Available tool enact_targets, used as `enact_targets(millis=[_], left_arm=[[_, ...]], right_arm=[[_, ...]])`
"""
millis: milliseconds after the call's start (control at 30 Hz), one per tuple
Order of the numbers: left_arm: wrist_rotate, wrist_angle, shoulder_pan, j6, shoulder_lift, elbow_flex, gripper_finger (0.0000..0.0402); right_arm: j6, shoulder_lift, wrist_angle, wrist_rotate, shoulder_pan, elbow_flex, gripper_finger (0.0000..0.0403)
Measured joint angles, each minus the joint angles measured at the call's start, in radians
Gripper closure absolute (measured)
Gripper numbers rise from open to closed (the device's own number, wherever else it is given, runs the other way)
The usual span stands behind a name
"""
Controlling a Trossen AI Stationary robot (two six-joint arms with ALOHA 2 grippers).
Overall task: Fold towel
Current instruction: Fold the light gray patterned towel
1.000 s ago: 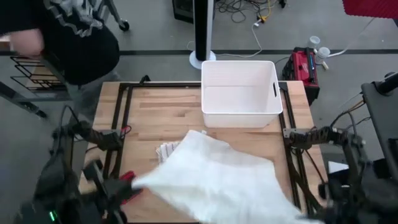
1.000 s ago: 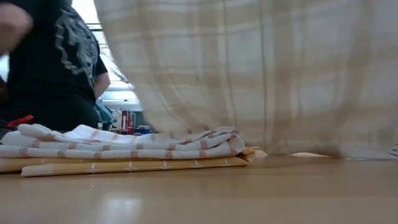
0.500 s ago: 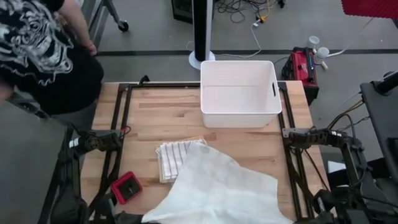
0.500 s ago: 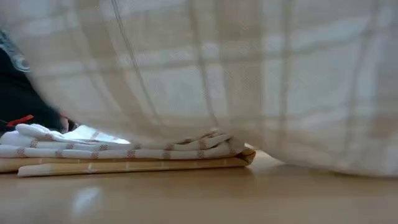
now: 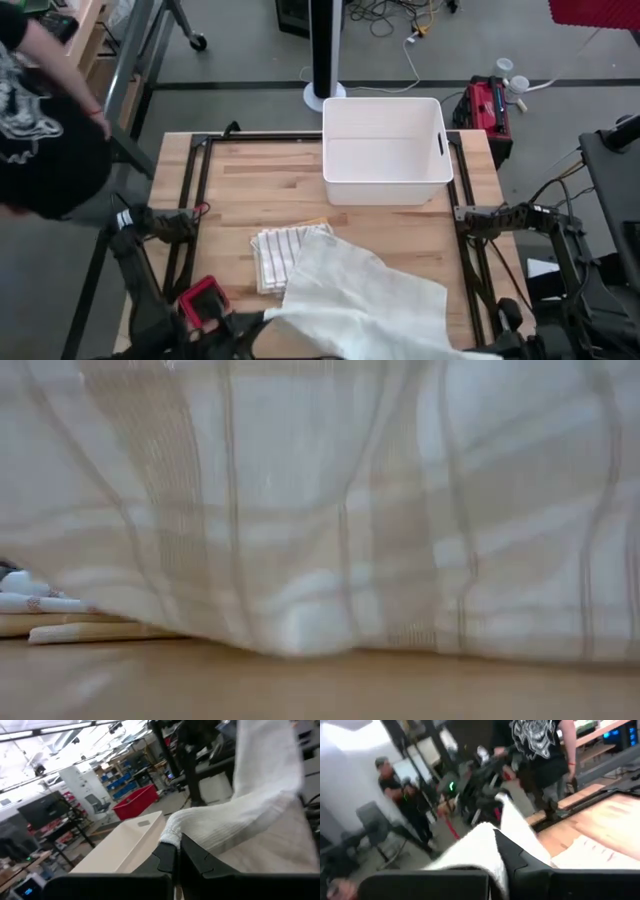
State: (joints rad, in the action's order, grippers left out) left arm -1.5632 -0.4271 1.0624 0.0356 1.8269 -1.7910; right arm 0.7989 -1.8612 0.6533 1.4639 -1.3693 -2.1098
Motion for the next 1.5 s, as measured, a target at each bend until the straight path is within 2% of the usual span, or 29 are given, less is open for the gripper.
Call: enact_targets(millis=[133,200,300,400,467,533,633,700,833,900,1000,1233,1500], left_arm=[[0.039,0.000,-0.045,0.055,-0.086,0.117,0.0401],[0.071,-0.003,-0.072,0.098,-0.137,0.189,0.0401],[0.091,-0.008,-0.105,0.159,-0.211,0.311,0.0401],[0.118,-0.009,-0.141,0.234,-0.303,0.435,0.0401],[0.202,-0.009,-0.160,0.323,-0.359,0.519,0.0401],[0.321,-0.008,-0.198,0.446,-0.412,0.603,0.0401],[0.525,0.000,-0.262,0.600,-0.450,0.708,0.0401],[0.576,0.001,-0.282,0.665,-0.452,0.756,0.0401],[0.590,0.006,-0.307,0.685,-0.438,0.797,0.0401],[0.595,0.003,-0.329,0.686,-0.434,0.800,0.0401],[0.626,0.005,-0.369,0.659,-0.428,0.793,0.0401],[0.787,0.013,-0.508,0.602,-0.381,0.794,0.0401],[0.799,0.016,-0.545,0.576,-0.338,0.794,0.0401]], right_arm=[[0.017,0.002,0.073,-0.077,0.016,0.003,0.0403],[0.080,0.003,0.154,-0.119,0.030,0.003,0.0403],[0.297,-0.049,0.351,-0.214,0.067,0.013,0.0403],[0.564,-0.179,0.608,-0.414,0.111,0.055,0.0403],[0.737,-0.219,0.705,-0.521,0.126,0.105,0.0403],[0.888,-0.183,0.805,-0.601,0.147,0.153,0.0403],[1.039,-0.090,0.907,-0.697,0.158,0.202,0.0403],[1.105,-0.090,0.927,-0.738,0.157,0.228,0.0403],[1.124,-0.130,0.915,-0.782,0.158,0.275,0.0403],[1.136,-0.069,0.923,-0.811,0.164,0.291,0.0403],[1.139,-0.052,0.925,-0.890,0.191,0.325,0.0403],[1.091,-0.050,0.927,-1.027,0.266,0.434,0.0403],[1.043,-0.061,0.914,-1.236,0.333,0.595,0.0403]])
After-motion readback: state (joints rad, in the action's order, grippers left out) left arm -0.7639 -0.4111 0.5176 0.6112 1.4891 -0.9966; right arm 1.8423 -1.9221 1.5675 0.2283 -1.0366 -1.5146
